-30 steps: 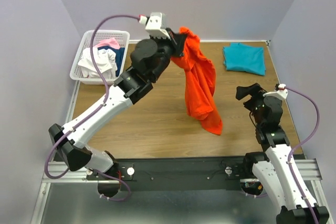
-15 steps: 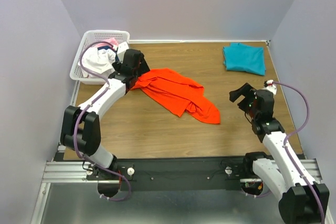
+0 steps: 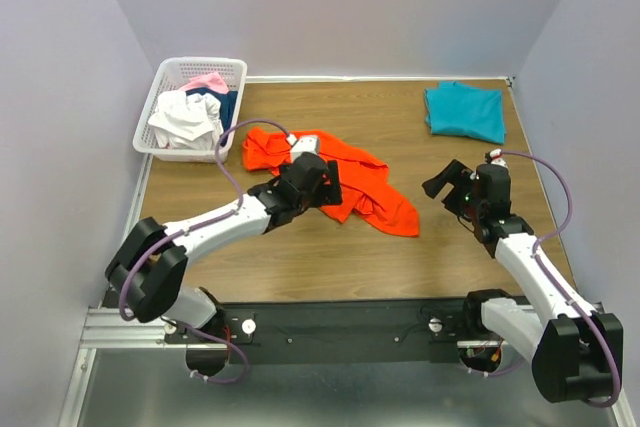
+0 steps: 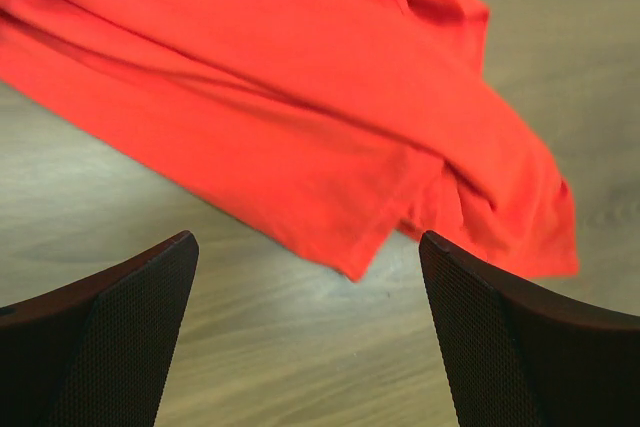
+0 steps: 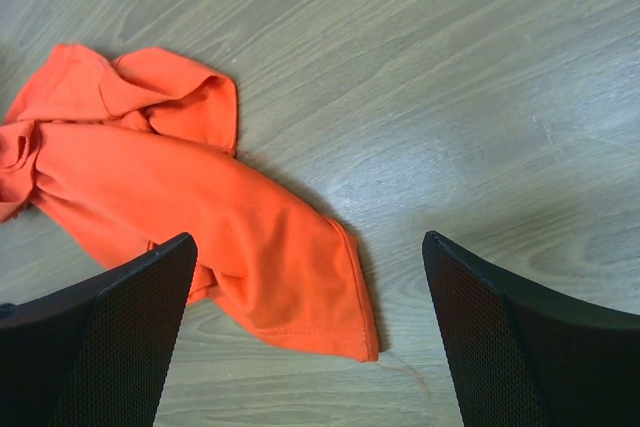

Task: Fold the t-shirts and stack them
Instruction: Flatten the tshirt out

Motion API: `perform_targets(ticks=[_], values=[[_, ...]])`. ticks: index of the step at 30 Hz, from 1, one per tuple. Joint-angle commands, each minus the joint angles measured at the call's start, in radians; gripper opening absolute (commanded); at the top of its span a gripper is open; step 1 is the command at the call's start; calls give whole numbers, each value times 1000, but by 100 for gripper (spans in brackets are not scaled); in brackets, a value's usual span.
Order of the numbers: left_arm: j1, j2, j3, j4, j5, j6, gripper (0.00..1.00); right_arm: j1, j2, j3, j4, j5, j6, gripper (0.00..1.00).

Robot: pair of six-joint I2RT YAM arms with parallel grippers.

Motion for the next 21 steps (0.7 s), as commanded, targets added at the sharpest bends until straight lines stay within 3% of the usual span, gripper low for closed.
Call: perform_targets(ticks=[1,14,21], values=[[-79,89,16,1,20,0,98,6,1,18,-26,-34,26,100],[-203,327,149,-72,-10,8,84,8,7,9,-27,-19,23,100],[-209,387,188,-157,-78,-49,68,8,15,4,-27,-10,20,100]])
